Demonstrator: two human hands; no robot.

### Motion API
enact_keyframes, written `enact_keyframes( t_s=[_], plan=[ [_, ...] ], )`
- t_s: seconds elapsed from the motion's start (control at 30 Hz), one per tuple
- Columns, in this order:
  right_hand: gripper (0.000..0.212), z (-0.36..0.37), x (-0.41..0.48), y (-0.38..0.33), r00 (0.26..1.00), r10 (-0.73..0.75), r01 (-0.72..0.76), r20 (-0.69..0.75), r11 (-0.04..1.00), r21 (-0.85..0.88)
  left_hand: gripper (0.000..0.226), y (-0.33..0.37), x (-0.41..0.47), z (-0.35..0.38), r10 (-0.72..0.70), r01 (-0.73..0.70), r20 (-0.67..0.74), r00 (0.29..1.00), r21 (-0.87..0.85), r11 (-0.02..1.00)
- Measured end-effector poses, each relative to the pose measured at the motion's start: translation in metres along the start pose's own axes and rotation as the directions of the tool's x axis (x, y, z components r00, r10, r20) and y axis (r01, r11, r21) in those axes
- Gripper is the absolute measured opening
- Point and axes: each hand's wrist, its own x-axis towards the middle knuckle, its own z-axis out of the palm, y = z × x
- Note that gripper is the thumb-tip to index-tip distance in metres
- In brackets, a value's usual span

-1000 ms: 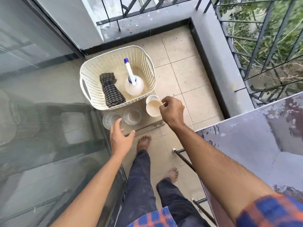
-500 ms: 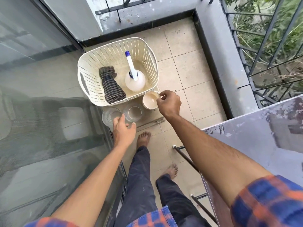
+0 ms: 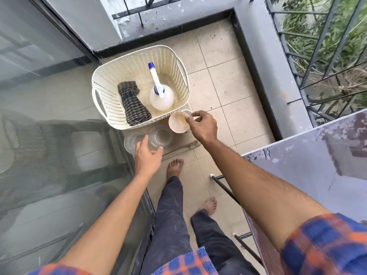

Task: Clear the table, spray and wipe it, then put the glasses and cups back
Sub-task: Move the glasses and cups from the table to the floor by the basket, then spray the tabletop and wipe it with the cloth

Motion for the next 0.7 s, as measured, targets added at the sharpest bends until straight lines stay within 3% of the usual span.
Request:
enact_keyframes(
  t_s=[0.23,0.4,0.6,0.7],
  plan=[
    [0.033,-0.004,0.001,0.003,0.998,0.055,-0.055,-0.010,0.997,0.061,0.052,0.001,-0.005,-0.002,0.034,-0.043,-0.090,0.995,-0.104,0.994],
    [0.019,-0.015,0.000,0.001,0.998,0.058,-0.058,-0.011,0.996,0.066,0.038,0.006,-0.006,-0.009,0.102,-0.120,-0.118,0.988,-0.153,0.981],
    [0.003,-0.031,-0.010,-0.012,0.999,-0.012,0.016,-0.038,0.994,0.111,0.030,0.015,-0.007,-0.030,0.169,-0.197,-0.182,0.969,-0.147,0.969],
    [0.004,-0.040,-0.015,-0.029,0.997,-0.065,0.073,-0.051,0.986,0.153,0.027,0.022,-0.006,-0.045,0.217,-0.252,-0.197,0.956,-0.179,0.951]
  ],
)
